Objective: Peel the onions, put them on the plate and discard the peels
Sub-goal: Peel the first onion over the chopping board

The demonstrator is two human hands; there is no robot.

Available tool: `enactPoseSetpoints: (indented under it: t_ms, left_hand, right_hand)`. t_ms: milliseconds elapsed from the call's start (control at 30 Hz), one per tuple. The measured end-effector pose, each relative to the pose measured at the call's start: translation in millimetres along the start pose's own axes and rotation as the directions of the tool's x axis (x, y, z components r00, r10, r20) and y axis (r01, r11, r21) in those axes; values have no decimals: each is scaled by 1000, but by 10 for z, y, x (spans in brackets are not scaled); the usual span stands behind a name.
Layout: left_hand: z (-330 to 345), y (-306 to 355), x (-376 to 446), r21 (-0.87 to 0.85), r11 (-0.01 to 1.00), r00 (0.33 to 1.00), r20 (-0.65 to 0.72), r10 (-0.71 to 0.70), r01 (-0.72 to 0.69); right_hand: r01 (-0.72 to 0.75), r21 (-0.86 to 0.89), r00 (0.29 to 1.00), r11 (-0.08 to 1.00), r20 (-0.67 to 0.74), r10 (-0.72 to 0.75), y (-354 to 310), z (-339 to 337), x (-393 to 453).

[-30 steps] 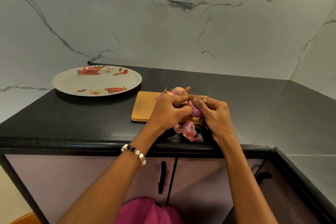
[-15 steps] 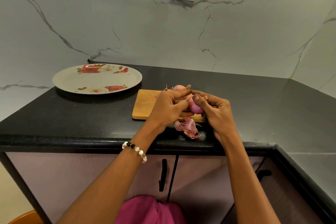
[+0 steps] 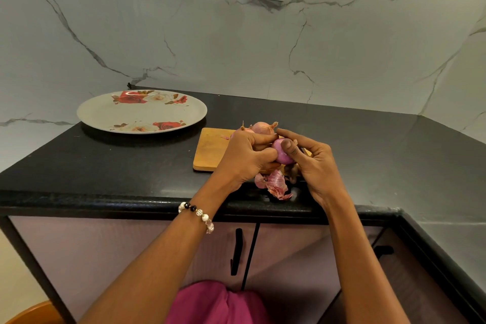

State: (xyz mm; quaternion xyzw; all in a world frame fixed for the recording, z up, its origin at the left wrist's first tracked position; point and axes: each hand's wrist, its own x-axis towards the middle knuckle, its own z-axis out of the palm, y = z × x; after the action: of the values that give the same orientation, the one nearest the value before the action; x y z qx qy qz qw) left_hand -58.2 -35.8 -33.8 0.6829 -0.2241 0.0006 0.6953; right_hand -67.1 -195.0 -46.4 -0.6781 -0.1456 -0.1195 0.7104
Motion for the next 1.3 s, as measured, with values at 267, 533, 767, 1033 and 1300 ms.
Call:
enactPoseSetpoints:
  t_ms: [267,533,767,1033,1300]
  left_hand:
    - [-3,-13,8,46,999,1000,11,21,-21]
    - [11,34,-4,-94,994,998,-20,-56,54]
    - [2,-2,4,-49,998,999,-20,-49,48]
    - [-2,-20,16,3,1000,999,-27,-23,23]
    - [0,-7,33,-110,992,995,-74,-74,65]
  right_hand:
    - [-13,38,1000,999,-4,14,-14,9,-9]
    - [-32,73,998,997,-48,36,-61,22,-38]
    - [-54,33,998,998,-34,55,-11,-1,-1]
    - [-64,43,998,997,-25,65,-25,3,-5]
    - [-73,118,996,990,-45,79,-43,-3,-16]
